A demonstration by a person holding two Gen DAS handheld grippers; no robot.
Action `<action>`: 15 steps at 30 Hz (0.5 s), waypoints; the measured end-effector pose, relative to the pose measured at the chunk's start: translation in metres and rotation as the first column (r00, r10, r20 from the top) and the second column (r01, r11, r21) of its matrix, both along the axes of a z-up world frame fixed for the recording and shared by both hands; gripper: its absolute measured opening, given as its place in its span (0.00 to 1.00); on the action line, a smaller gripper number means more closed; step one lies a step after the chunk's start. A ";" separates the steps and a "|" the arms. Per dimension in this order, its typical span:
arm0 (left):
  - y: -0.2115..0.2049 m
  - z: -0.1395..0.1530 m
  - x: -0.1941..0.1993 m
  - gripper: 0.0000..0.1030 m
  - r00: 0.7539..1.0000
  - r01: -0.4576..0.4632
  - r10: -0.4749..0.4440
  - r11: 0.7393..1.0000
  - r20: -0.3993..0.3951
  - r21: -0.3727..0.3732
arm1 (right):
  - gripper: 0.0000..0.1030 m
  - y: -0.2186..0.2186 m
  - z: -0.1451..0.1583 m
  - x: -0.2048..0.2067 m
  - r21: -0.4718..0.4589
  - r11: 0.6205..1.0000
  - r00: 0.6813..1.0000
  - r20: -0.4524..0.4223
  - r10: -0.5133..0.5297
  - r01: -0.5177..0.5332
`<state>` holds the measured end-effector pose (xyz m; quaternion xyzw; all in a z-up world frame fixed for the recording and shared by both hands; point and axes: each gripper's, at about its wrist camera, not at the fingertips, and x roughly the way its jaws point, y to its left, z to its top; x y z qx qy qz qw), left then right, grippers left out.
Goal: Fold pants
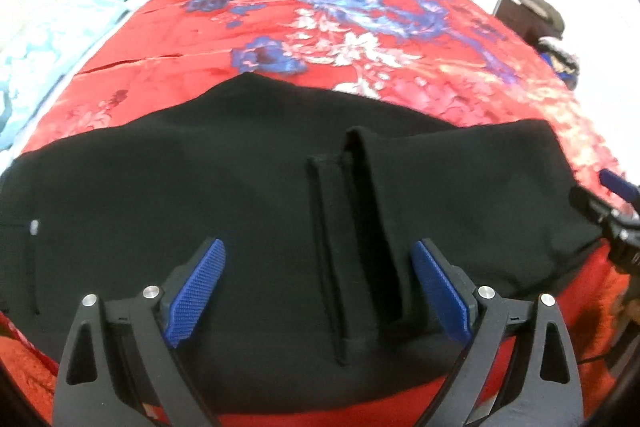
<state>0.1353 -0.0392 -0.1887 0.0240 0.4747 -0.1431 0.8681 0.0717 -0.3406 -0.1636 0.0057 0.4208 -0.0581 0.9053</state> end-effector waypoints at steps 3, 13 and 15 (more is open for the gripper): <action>-0.001 -0.013 0.002 0.93 1.000 -0.001 0.002 1.000 -0.028 0.031 | 1.00 -0.002 -0.027 0.014 0.006 1.000 0.995 -0.098 -0.019 0.020; -0.002 -0.023 0.005 1.00 0.998 -0.011 0.013 0.999 -0.056 0.041 | 1.00 -0.010 -0.051 0.021 0.067 0.998 0.984 -0.178 -0.007 0.019; -0.003 -0.023 0.004 1.00 0.999 -0.010 0.012 0.999 -0.049 0.049 | 1.00 -0.009 -0.052 0.018 0.061 0.998 0.987 -0.161 -0.007 0.017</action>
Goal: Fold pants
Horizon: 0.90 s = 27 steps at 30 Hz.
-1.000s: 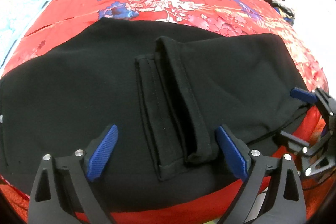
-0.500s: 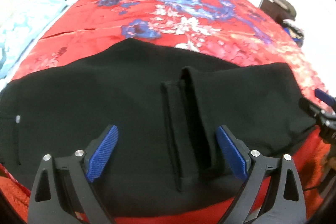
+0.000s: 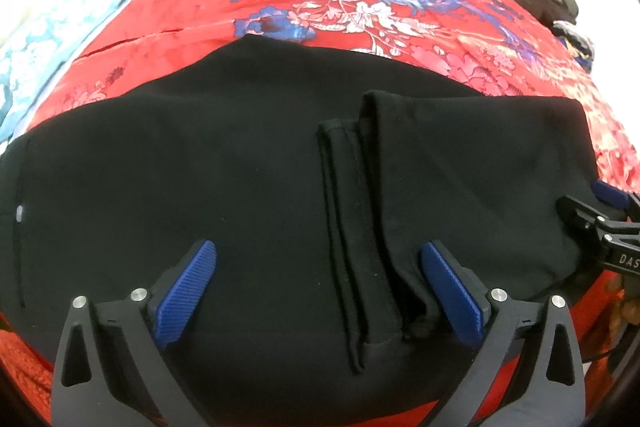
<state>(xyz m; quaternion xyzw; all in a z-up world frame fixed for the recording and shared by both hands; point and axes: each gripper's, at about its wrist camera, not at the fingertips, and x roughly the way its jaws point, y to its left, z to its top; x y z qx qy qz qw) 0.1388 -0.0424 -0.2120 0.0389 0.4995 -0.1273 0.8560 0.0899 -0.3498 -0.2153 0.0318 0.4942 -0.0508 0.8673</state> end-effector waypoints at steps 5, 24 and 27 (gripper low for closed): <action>-0.001 -0.001 0.000 1.00 1.000 0.004 -0.004 1.000 0.007 0.008 | 1.00 0.003 0.000 -0.003 -0.008 1.000 1.000 0.016 0.001 -0.001; -0.002 -0.001 0.000 1.00 1.000 0.006 -0.006 1.000 0.006 0.013 | 1.00 0.004 0.000 -0.001 -0.020 1.000 1.000 0.013 0.010 -0.010; -0.002 -0.001 0.000 1.00 1.000 0.007 -0.007 1.000 0.006 0.013 | 1.00 0.004 0.000 -0.001 -0.021 1.000 1.000 0.014 0.011 -0.011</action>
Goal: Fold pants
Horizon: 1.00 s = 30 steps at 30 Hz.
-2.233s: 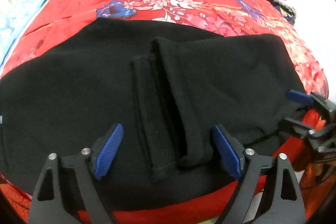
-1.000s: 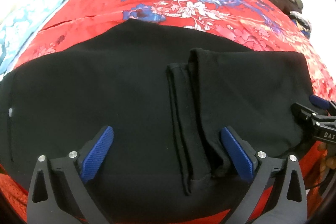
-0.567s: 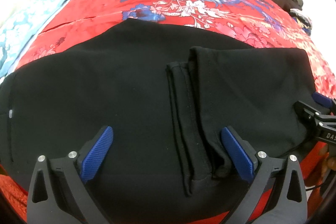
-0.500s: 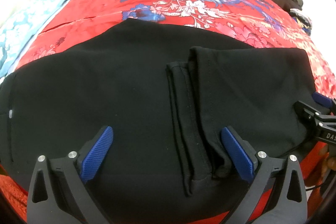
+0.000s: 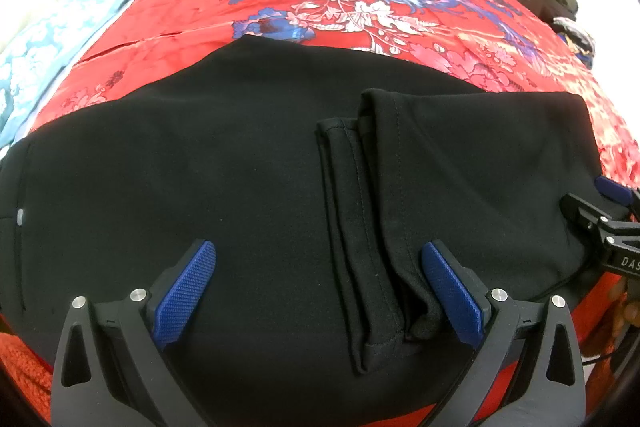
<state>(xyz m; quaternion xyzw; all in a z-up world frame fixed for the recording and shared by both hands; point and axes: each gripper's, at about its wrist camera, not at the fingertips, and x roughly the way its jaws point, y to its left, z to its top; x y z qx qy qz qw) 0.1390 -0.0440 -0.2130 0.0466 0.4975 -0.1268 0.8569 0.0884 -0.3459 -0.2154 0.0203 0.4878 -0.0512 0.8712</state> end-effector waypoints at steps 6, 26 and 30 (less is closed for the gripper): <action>0.000 0.000 0.001 1.00 1.000 -0.004 0.004 1.000 -0.005 0.002 | 1.00 0.000 0.000 0.000 -0.001 1.000 1.000 0.001 0.000 0.000; 0.001 -0.001 0.001 1.00 1.000 0.013 -0.013 1.000 -0.003 -0.016 | 1.00 0.001 -0.001 0.000 -0.005 1.000 1.000 0.006 0.001 -0.001; 0.001 -0.001 0.002 1.00 1.000 0.017 -0.017 1.000 -0.007 -0.020 | 1.00 0.000 -0.002 0.001 -0.008 1.000 1.000 0.000 0.002 -0.002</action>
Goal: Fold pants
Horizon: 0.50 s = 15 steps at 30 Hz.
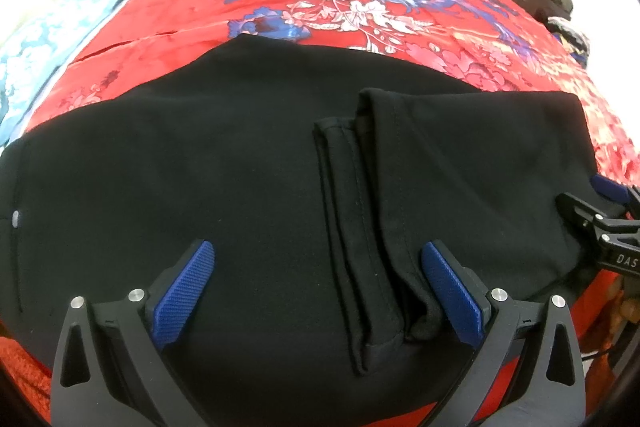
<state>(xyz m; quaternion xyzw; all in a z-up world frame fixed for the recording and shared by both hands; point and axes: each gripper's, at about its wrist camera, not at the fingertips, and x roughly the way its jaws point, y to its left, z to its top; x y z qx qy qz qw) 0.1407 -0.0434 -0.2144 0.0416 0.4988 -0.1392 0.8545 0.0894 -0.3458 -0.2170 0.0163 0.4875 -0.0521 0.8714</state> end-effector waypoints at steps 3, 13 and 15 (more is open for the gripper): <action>0.000 0.000 0.000 1.00 1.000 0.005 -0.005 1.000 0.001 -0.007 | 1.00 0.000 0.000 0.001 -0.002 1.000 1.000 -0.005 0.000 0.000; 0.022 0.016 0.003 0.99 1.000 -0.001 -0.001 0.990 -0.018 -0.142 | 1.00 -0.005 0.024 0.010 -0.012 0.997 0.997 -0.033 -0.077 0.077; 0.032 0.024 0.004 0.99 0.999 -0.033 0.033 0.987 -0.003 -0.158 | 1.00 -0.007 0.042 0.005 0.009 0.995 0.995 0.027 -0.100 0.100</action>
